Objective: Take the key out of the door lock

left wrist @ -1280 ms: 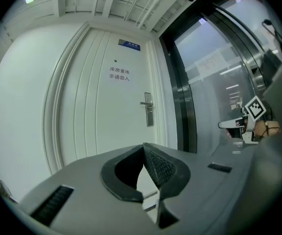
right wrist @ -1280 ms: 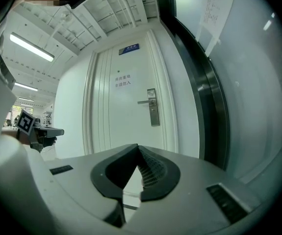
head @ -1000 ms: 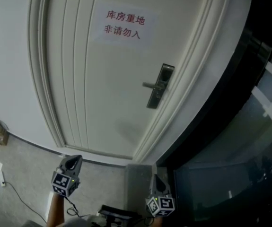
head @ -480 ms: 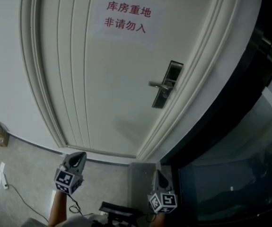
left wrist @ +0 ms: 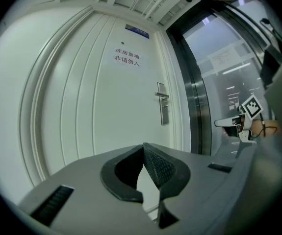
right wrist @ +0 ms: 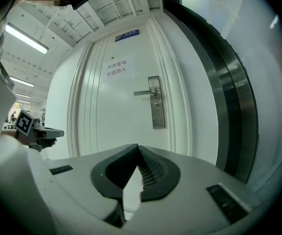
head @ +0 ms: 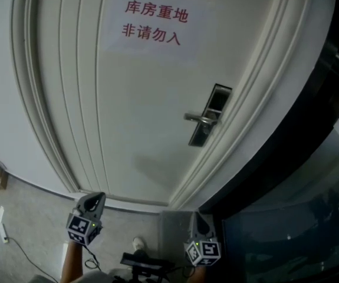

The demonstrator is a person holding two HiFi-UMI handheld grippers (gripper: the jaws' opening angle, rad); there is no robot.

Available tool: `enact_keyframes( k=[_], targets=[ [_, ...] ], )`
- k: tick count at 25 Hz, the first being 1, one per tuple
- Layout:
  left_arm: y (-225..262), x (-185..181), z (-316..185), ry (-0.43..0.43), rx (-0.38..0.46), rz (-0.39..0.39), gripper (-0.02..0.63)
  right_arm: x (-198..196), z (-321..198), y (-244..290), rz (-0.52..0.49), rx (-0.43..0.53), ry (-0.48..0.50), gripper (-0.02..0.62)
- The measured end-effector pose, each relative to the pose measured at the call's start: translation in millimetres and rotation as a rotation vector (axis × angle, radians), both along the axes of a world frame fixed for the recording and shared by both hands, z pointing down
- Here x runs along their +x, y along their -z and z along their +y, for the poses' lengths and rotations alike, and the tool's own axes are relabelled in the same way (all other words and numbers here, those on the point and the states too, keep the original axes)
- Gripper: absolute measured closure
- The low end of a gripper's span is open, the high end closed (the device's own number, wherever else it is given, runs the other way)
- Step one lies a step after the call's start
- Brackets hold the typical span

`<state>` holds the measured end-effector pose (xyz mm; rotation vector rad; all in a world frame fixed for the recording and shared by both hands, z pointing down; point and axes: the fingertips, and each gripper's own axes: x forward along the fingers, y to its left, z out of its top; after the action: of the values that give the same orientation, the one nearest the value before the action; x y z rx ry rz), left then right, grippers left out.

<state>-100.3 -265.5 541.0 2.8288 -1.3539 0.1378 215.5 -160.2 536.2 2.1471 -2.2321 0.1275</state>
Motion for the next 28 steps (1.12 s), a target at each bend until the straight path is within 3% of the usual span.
enact_keyframes(
  k=[11, 24, 28],
  targets=[
    [9.9, 19.7, -72.7, 0.031, -0.024, 0.001, 0.597, 26.2, -92.6, 26.9, 0.027, 0.01, 0.004, 0.586],
    [5.3, 27.7, -98.8, 0.061, -0.049, -0.013, 0.597, 48.2, -164.1, 92.6, 0.229, 0.093, 0.015, 0.584],
    [5.7, 28.9, -101.0, 0.064, -0.05, -0.011, 0.597, 52.8, -180.9, 114.0, 0.351, 0.115, -0.001, 0.584]
  ],
)
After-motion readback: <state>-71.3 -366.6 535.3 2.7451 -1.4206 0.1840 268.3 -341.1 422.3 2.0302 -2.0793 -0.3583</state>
